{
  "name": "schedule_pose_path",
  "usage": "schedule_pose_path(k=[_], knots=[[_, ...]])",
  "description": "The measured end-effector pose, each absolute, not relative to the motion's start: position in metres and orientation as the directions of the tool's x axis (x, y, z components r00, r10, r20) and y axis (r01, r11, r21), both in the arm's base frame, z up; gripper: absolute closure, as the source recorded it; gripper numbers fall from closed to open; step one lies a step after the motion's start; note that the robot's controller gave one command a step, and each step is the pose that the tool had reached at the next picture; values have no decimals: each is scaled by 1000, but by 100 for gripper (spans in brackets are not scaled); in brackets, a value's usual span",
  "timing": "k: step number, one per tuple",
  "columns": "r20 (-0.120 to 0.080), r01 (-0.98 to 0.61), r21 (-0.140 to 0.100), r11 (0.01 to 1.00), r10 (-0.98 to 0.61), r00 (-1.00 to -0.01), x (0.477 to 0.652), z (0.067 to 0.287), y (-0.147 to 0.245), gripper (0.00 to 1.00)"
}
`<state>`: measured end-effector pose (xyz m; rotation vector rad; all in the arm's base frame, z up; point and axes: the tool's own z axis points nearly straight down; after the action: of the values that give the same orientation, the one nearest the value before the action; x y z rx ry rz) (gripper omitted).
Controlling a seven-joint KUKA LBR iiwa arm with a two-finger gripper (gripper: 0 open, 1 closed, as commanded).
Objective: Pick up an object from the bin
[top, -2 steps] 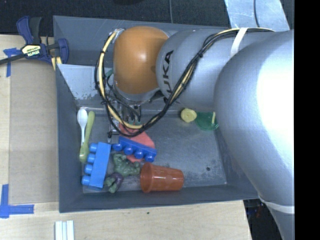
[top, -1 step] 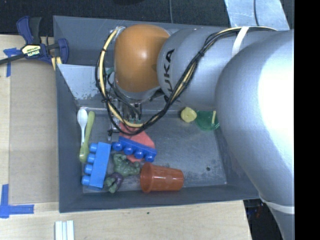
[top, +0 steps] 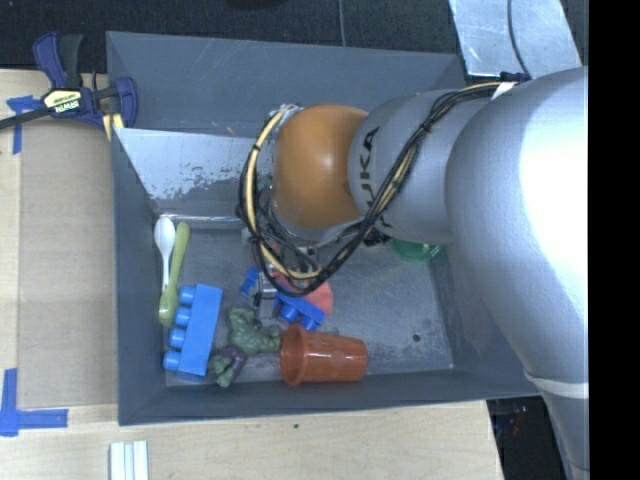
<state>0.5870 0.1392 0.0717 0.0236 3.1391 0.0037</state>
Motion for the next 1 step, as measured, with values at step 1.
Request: schedule_pose_path(k=[1], knots=[[-16, 55, 10, 998, 55, -998, 596, 72, 120, 0]])
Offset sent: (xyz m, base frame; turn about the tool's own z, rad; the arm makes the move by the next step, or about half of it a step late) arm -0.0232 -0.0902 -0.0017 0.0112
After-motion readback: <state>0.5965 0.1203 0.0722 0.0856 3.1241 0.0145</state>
